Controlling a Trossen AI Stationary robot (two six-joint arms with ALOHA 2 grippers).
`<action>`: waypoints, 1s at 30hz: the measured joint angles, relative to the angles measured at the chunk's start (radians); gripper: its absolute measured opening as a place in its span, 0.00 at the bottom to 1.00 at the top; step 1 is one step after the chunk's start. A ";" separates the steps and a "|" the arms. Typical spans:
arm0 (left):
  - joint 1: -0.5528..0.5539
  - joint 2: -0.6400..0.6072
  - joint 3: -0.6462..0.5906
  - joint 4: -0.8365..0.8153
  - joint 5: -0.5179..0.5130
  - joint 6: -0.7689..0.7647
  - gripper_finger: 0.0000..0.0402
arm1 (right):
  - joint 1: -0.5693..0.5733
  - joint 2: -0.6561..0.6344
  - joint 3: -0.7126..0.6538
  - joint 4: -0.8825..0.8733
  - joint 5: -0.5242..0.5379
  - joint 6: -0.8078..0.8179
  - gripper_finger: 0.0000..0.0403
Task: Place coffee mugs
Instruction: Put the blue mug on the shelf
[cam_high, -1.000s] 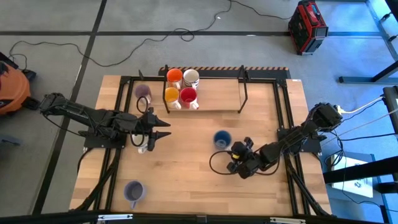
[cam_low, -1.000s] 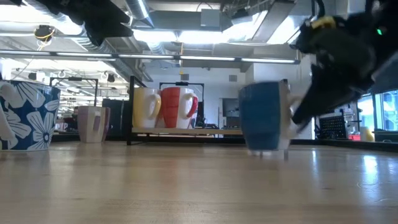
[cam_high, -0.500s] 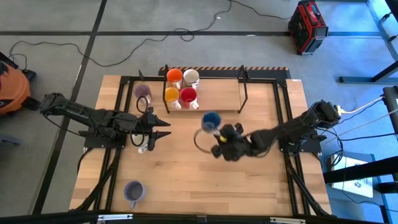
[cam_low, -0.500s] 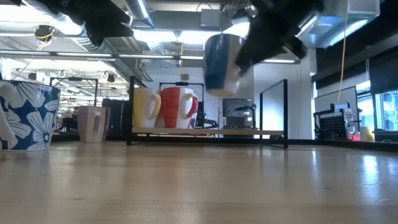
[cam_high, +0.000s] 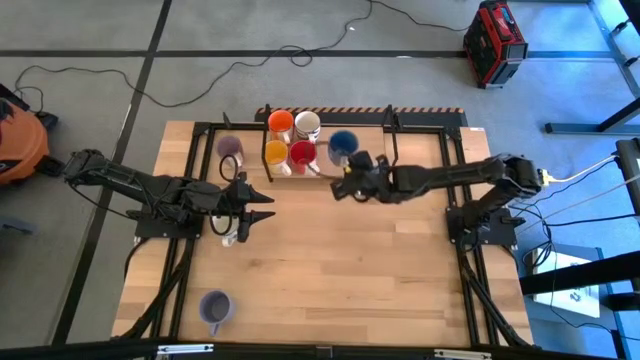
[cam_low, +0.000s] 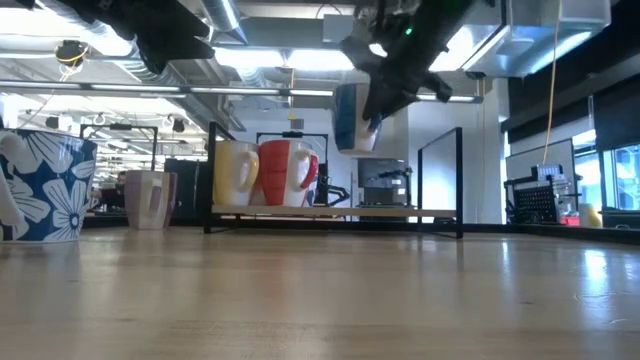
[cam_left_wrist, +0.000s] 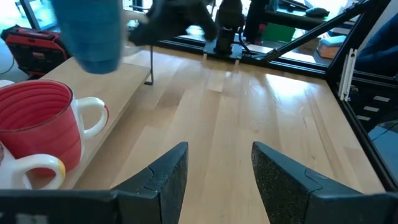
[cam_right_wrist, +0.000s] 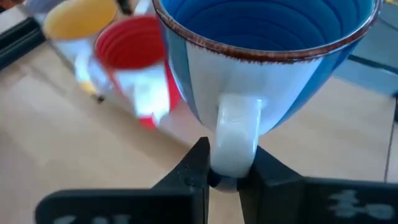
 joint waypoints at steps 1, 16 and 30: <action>0.000 0.000 0.000 0.000 0.000 0.000 0.43 | -0.019 0.003 0.000 0.017 -0.010 -0.020 0.09; 0.000 0.000 0.000 0.004 0.000 0.025 0.43 | -0.185 0.118 0.001 0.182 -0.097 -0.134 0.09; 0.000 0.000 0.000 0.004 -0.018 0.026 0.43 | -0.248 0.189 -0.001 0.207 -0.142 -0.133 0.09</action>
